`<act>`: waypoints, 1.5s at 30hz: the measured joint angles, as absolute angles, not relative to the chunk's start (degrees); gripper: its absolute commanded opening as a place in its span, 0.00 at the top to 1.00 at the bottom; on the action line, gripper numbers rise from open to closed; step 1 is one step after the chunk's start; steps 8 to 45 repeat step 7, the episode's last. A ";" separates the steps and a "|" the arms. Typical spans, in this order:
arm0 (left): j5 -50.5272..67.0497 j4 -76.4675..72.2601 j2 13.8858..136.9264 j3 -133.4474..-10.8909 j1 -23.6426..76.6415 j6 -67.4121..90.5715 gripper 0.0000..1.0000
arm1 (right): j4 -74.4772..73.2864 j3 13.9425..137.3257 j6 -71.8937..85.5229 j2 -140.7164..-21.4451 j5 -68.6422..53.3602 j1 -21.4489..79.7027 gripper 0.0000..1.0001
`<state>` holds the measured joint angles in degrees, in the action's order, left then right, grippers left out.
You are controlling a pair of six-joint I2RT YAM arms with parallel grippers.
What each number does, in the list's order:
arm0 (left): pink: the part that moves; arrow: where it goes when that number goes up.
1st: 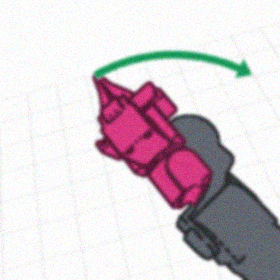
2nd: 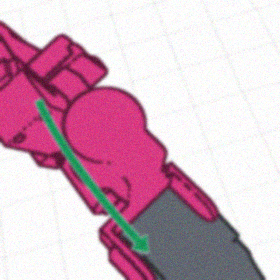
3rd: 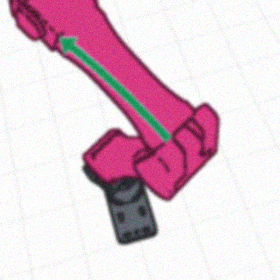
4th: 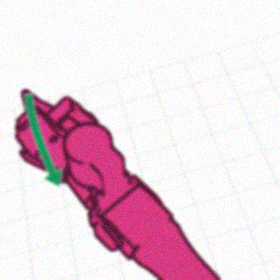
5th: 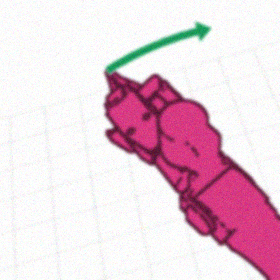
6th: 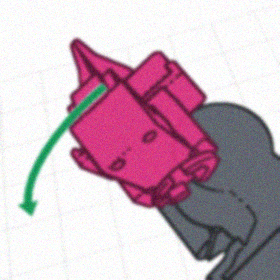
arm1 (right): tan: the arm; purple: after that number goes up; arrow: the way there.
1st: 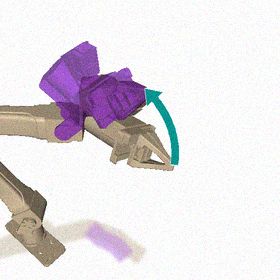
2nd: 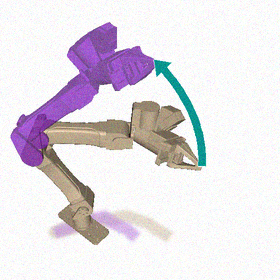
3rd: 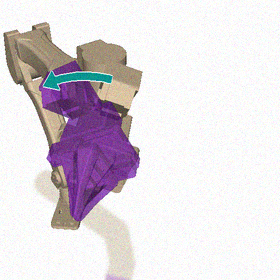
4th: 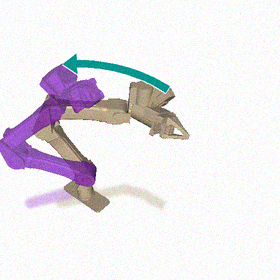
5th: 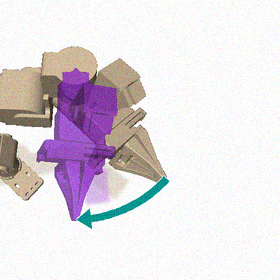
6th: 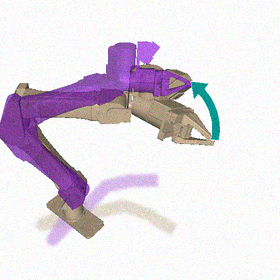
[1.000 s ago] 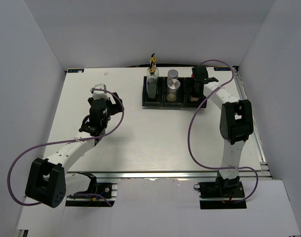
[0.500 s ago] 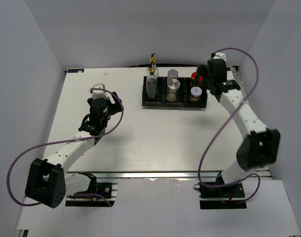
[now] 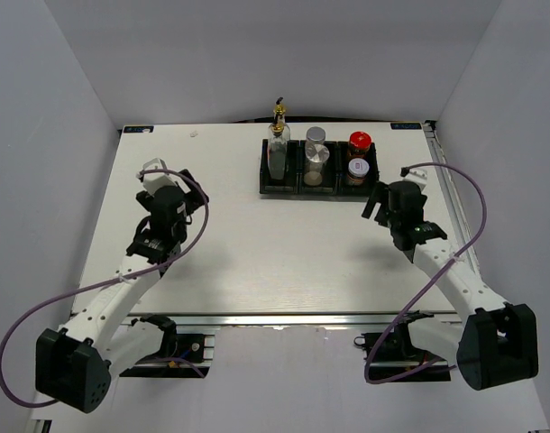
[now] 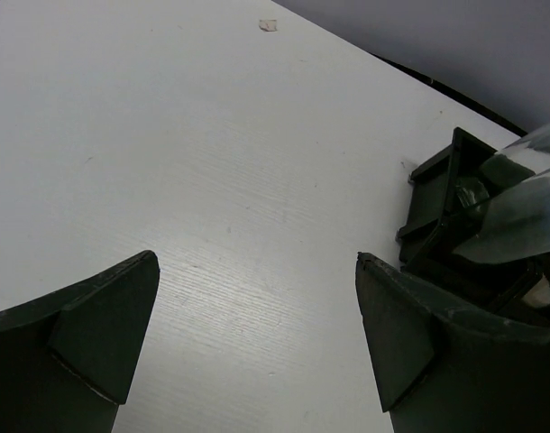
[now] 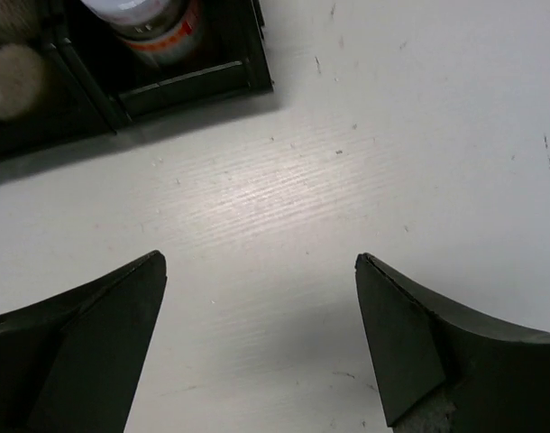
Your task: Organize the condiment bottles
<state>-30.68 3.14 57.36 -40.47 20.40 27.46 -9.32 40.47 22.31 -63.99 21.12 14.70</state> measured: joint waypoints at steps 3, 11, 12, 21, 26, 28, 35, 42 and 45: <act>-31.99 4.80 55.53 -40.32 20.40 28.95 0.02 | -8.29 40.99 22.41 -63.53 20.82 14.70 0.11; -32.71 6.44 52.93 -39.79 20.40 30.33 0.02 | -7.27 41.08 22.28 -62.87 20.14 14.70 0.10; -32.71 6.44 52.93 -39.79 20.40 30.33 0.02 | -7.27 41.08 22.28 -62.87 20.14 14.70 0.10; -32.71 6.44 52.93 -39.79 20.40 30.33 0.02 | -7.27 41.08 22.28 -62.87 20.14 14.70 0.10; -32.71 6.44 52.93 -39.79 20.40 30.33 0.02 | -7.27 41.08 22.28 -62.87 20.14 14.70 0.10; -32.71 6.44 52.93 -39.79 20.40 30.33 0.02 | -7.27 41.08 22.28 -62.87 20.14 14.70 0.10; -32.71 6.44 52.93 -39.79 20.40 30.33 0.02 | -7.27 41.08 22.28 -62.87 20.14 14.70 0.10; -32.71 6.44 52.93 -39.79 20.40 30.33 0.02 | -7.27 41.08 22.28 -62.87 20.14 14.70 0.10; -32.71 6.44 52.93 -39.79 20.40 30.33 0.02 | -7.27 41.08 22.28 -62.87 20.14 14.70 0.10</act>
